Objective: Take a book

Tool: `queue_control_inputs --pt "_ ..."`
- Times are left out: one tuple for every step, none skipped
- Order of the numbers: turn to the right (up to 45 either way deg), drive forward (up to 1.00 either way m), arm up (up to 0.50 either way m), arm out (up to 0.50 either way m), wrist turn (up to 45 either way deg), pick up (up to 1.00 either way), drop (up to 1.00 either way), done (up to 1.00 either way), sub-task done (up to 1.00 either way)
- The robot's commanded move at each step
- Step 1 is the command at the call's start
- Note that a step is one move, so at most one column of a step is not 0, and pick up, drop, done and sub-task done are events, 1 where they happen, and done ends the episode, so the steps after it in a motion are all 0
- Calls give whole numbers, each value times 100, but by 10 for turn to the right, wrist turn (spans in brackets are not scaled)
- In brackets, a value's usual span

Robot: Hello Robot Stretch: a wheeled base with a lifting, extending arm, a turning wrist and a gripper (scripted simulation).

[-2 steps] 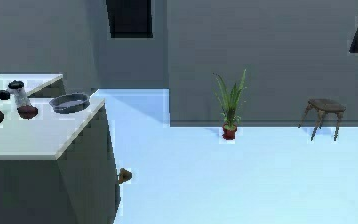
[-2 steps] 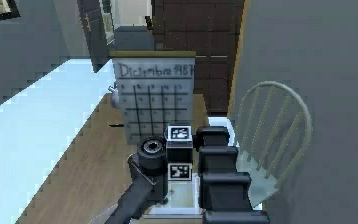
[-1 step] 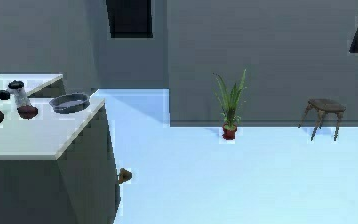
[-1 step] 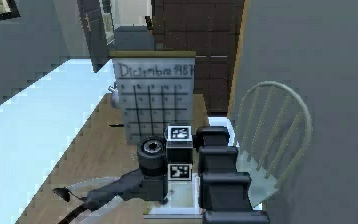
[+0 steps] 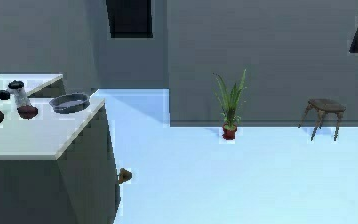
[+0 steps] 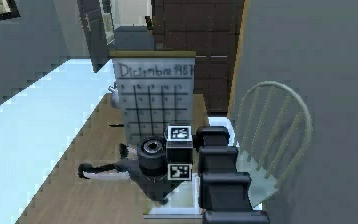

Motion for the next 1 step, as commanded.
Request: queue_control_inputs --pt "0 0 0 0 360 0 0 0 0"
